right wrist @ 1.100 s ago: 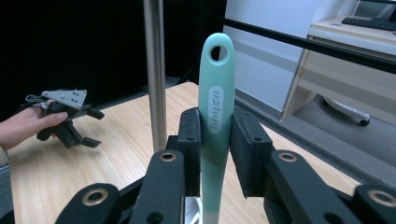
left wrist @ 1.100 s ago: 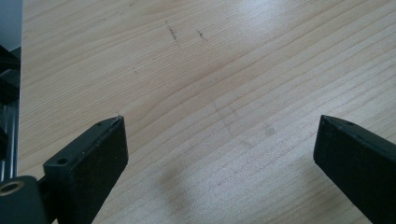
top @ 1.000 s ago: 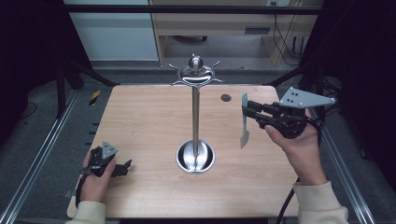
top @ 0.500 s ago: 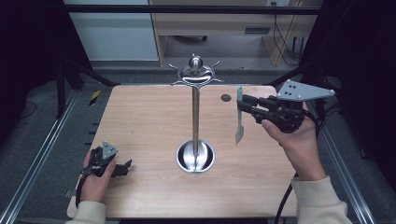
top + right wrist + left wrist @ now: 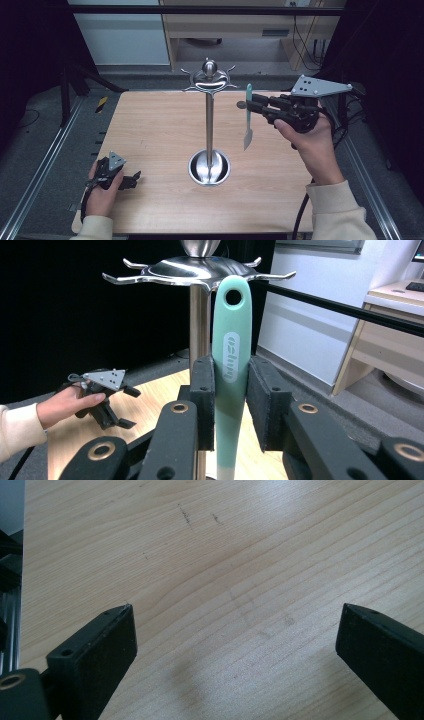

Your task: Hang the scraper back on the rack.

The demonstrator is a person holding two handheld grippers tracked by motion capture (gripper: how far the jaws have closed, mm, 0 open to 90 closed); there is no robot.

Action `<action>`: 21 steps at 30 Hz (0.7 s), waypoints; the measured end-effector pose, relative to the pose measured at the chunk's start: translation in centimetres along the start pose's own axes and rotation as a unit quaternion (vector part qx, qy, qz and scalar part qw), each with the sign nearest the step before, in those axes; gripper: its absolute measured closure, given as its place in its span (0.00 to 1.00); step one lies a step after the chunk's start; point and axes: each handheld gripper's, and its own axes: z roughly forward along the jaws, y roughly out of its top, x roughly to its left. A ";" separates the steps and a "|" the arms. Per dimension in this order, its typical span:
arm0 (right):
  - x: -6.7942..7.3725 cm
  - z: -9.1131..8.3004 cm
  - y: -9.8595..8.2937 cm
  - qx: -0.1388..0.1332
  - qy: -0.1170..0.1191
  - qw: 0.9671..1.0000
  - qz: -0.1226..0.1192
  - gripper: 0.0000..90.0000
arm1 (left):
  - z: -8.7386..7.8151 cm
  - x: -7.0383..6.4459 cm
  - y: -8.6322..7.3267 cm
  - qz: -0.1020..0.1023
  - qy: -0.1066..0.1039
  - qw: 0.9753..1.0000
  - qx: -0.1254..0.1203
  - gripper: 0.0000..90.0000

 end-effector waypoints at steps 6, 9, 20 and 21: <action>0.1 0.3 0.4 0.008 0.000 1.000 -0.006 0.83 | -0.1 -0.1 0.0 0.001 0.000 1.000 -0.001 0.03; 0.1 0.5 0.5 0.009 0.003 1.000 -0.009 0.83 | 0.0 -0.1 0.0 0.001 0.000 1.000 0.000 0.03; 0.3 0.9 0.9 0.020 0.007 1.000 -0.011 0.83 | 0.0 -0.1 0.0 0.001 -0.001 1.000 -0.002 0.03; 0.3 0.9 0.9 0.021 0.009 1.000 -0.010 0.83 | 0.0 -0.1 0.0 0.001 -0.001 1.000 -0.001 0.03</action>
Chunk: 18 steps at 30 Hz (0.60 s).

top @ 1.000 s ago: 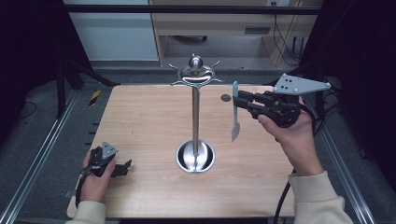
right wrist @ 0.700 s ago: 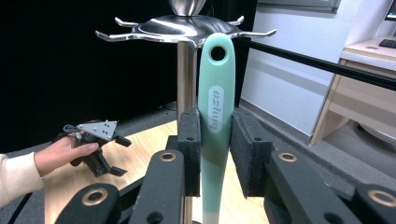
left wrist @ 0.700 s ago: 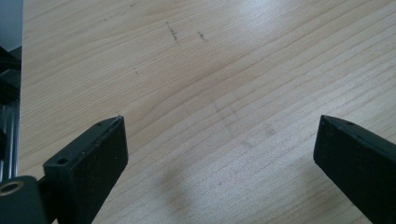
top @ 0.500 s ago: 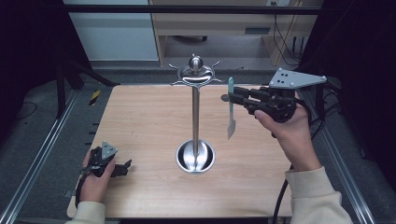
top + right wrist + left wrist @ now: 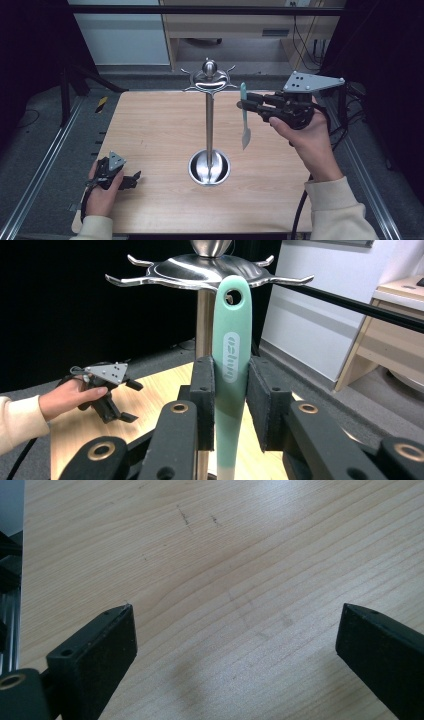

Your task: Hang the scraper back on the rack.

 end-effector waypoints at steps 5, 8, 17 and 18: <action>0.0 0.1 0.1 0.003 0.004 1.000 -0.001 0.83 | 0.1 0.0 0.0 0.001 -0.001 1.000 0.001 0.03; -0.1 0.1 0.2 0.003 0.005 1.000 0.000 0.83 | 0.1 0.0 0.0 0.001 -0.001 1.000 0.001 0.03; 0.0 0.5 0.2 0.014 0.010 1.000 0.001 0.83 | 0.0 0.0 0.0 0.002 -0.001 1.000 0.002 0.03; 0.0 0.6 0.2 0.013 0.010 1.000 0.002 0.83 | 0.0 0.0 0.0 0.002 -0.002 1.000 0.001 0.03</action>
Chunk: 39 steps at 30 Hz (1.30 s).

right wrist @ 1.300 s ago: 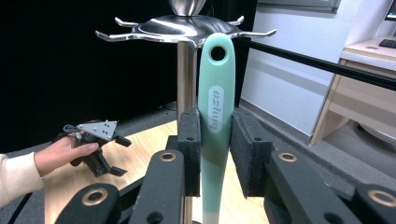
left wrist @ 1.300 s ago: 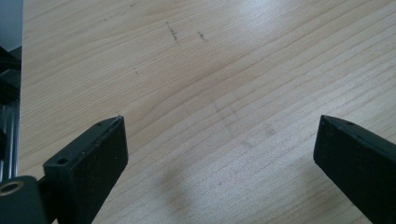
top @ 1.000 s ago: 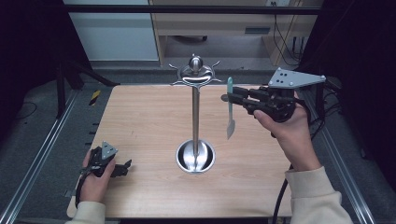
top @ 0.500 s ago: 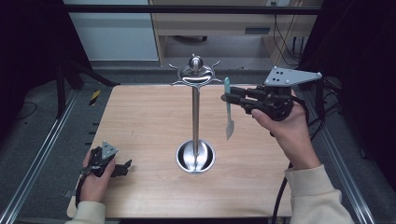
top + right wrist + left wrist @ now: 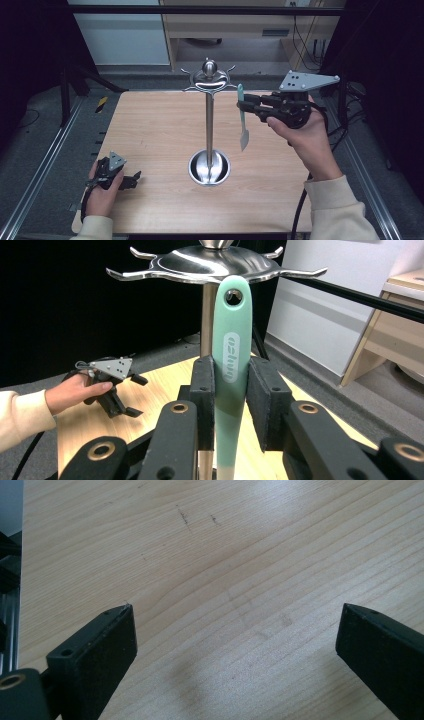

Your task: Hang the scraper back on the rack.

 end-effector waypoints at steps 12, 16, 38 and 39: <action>0.4 0.8 0.0 0.001 -0.012 1.000 -0.004 0.83 | 0.0 0.0 0.0 0.000 0.001 1.000 0.000 0.03; 0.5 0.8 -0.2 -0.005 -0.017 1.000 -0.003 0.83 | 0.0 -0.1 0.0 0.001 0.000 1.000 0.001 0.03; 0.8 0.9 -0.5 -0.015 -0.031 0.999 -0.009 0.82 | 0.1 -0.1 0.0 0.001 -0.001 1.000 0.002 0.03; 0.8 0.9 -0.5 -0.014 -0.031 0.999 -0.009 0.82 | 0.1 -0.1 0.0 0.001 -0.001 1.000 0.002 0.03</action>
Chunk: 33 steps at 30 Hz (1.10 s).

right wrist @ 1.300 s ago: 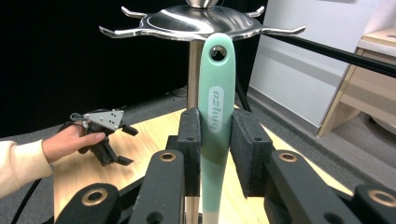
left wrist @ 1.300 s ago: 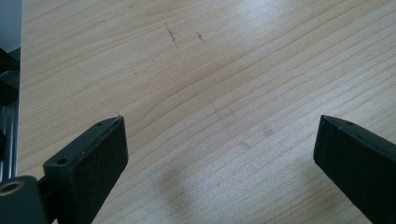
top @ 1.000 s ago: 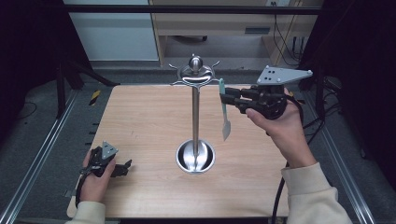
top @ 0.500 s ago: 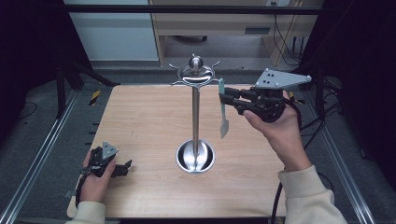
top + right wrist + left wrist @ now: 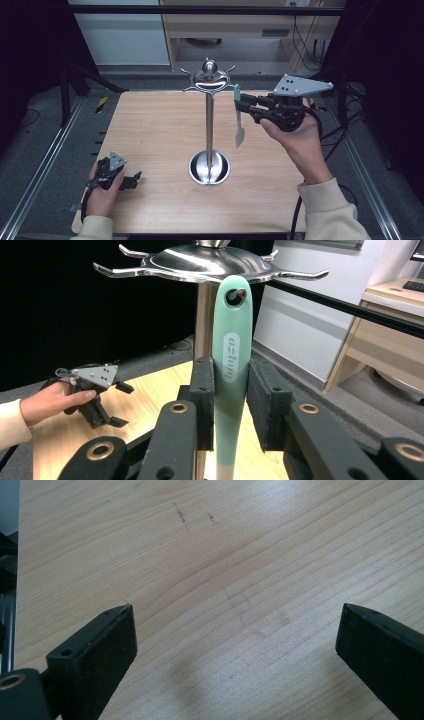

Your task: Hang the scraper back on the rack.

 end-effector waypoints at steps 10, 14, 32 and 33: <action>0.0 0.1 0.1 0.003 -0.001 1.000 -0.003 0.81 | 0.1 -0.1 0.0 0.001 -0.001 1.000 0.001 0.03; 0.1 0.0 0.2 0.004 -0.001 1.000 -0.004 0.79 | 0.1 -0.1 0.0 0.002 -0.001 1.000 0.001 0.03; 0.0 -1.3 -1.9 0.059 -0.129 0.989 -0.034 0.37 | 0.2 0.0 0.0 0.000 0.000 1.000 0.002 0.03; 0.0 -1.4 -2.2 0.061 -0.141 0.988 -0.035 0.33 | 0.2 -0.1 0.0 0.001 -0.001 1.000 0.002 0.03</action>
